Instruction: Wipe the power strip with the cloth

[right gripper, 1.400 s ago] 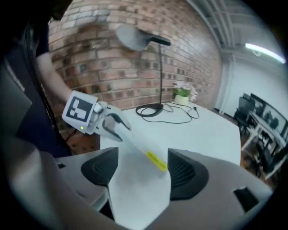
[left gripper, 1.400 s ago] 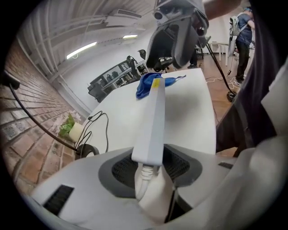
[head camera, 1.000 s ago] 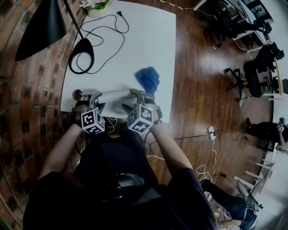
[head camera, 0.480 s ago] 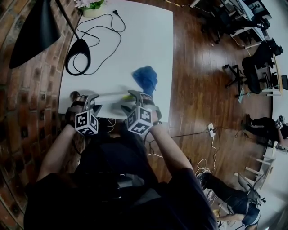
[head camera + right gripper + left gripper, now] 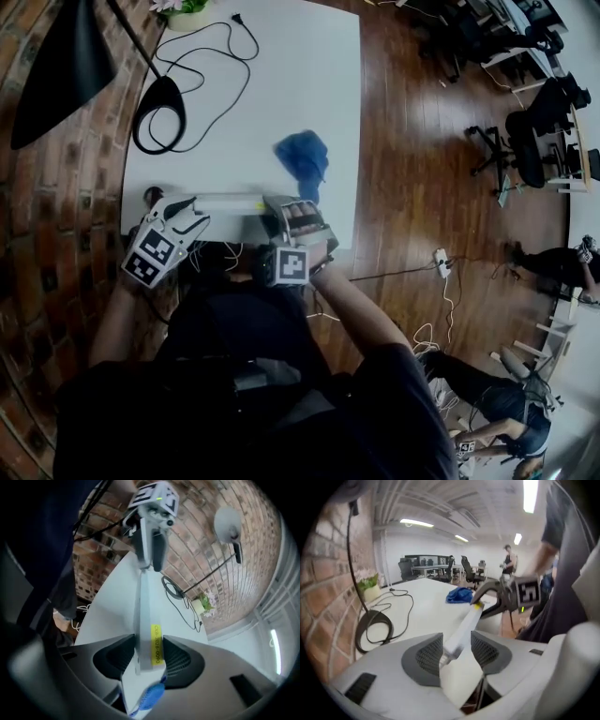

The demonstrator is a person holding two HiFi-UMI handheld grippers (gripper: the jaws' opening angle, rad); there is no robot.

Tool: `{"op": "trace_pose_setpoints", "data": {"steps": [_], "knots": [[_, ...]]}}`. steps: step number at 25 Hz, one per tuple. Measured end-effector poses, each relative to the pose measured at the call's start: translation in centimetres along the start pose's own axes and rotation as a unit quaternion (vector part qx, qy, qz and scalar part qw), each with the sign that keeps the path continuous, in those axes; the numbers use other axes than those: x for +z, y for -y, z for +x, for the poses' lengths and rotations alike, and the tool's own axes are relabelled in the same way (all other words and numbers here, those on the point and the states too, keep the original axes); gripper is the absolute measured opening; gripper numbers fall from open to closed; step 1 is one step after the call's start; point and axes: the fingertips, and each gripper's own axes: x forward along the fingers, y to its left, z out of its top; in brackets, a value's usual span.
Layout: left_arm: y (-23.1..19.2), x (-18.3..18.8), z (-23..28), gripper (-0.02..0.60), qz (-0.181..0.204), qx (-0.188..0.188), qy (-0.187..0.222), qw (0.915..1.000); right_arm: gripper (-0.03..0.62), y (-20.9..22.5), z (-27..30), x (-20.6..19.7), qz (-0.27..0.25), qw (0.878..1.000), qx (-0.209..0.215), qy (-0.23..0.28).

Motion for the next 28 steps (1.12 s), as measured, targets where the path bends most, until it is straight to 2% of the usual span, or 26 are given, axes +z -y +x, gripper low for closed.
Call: {"op": "trace_pose_setpoints", "data": {"steps": [2,3,4,7,11,15,16,18,21,23,25,28], "knots": [[0.3,1.7,-0.2,0.210,-0.080,-0.033,0.034,0.9956,0.193,-0.4,-0.3,0.0,-0.028,0.999,-0.017,-0.001],[0.4,2.0,0.2,0.190,-0.098,-0.039,0.034,0.9939,0.192,-0.6,-0.4,0.1,-0.035,0.999,-0.021,0.000],[0.5,1.8,0.8,0.164,-0.098,-0.035,0.022,0.9943,0.189,-0.8,-0.5,0.2,-0.039,0.999,-0.023,0.004],[0.3,0.8,1.8,-0.004,-0.063,0.005,-0.015,0.9979,0.186,-1.1,-0.7,0.6,-0.049,0.998,-0.037,0.015],[0.9,1.3,1.6,-0.008,-0.038,0.013,-0.023,0.9989,0.183,-1.0,-0.7,0.6,-0.035,0.998,-0.052,0.014],[2.1,0.1,1.4,-0.008,-0.005,0.004,-0.052,0.9986,0.184,-1.8,-0.5,0.6,-0.014,0.999,-0.042,0.008],[2.5,-0.2,1.3,-0.008,0.005,0.003,-0.057,0.9984,0.148,-2.2,-0.4,0.6,-0.010,0.999,-0.035,0.005],[2.8,-0.4,1.3,-0.006,0.022,0.013,-0.055,0.9982,0.146,-2.9,-0.4,0.5,-0.001,1.000,-0.017,-0.003],[2.8,-0.4,1.2,-0.006,0.022,0.010,-0.065,0.9976,0.168,-3.3,-0.3,0.3,0.026,1.000,0.007,-0.007],[3.4,-1.4,1.3,-0.006,0.017,-0.010,-0.087,0.9960,0.217,-3.9,-0.6,0.1,0.046,0.999,0.027,0.003],[4.4,-3.1,1.7,-0.008,0.025,-0.020,-0.114,0.9929,0.256,-4.5,-1.8,1.0,0.089,0.993,0.062,0.035],[4.3,-3.8,2.0,0.007,0.022,-0.007,-0.113,0.9933,0.256,-4.7,-3.5,2.0,0.159,0.980,0.099,0.064]]}}
